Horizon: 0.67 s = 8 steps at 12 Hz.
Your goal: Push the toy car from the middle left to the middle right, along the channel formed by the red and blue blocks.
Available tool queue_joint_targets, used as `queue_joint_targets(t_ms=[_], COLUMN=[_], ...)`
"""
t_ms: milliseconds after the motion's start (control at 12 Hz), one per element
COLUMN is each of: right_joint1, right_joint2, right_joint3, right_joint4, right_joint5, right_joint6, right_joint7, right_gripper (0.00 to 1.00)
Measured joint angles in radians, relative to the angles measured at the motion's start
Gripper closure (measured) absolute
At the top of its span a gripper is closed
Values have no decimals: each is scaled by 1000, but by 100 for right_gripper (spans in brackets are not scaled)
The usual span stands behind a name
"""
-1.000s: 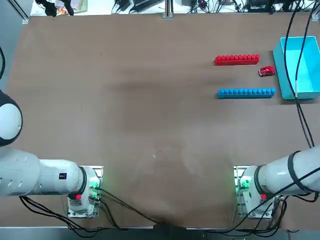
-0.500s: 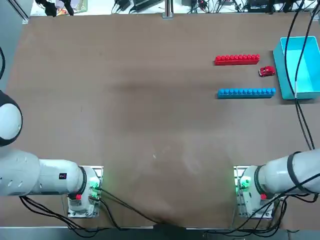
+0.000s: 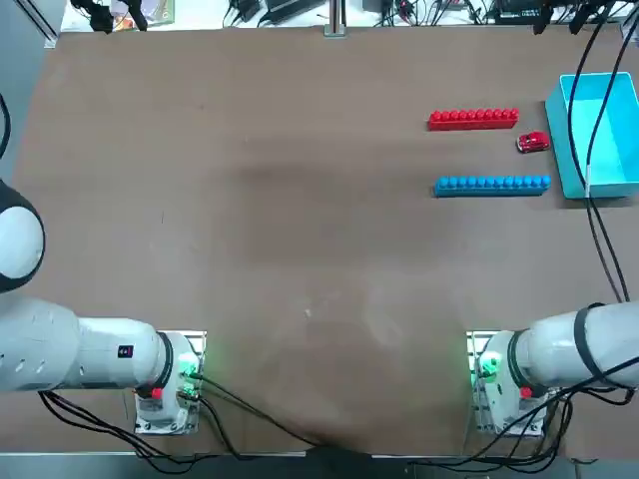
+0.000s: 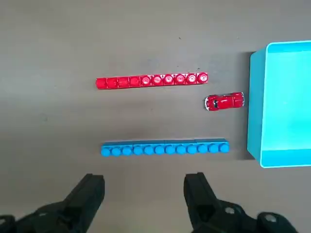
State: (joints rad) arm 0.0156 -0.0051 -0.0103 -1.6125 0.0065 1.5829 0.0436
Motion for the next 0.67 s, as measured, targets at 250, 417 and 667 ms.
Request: queue_joint_targets(t_ms=[250, 417, 667], right_joint1=[0, 0, 0], right_joint2=[-12, -15, -16], right_joint3=[8, 16, 20], right_joint4=[-11, -14, -14], right_joint5=[0, 0, 0], right_joint6=[4, 5, 7], right_joint7=[0, 0, 0], right_gripper=[0, 0, 0])
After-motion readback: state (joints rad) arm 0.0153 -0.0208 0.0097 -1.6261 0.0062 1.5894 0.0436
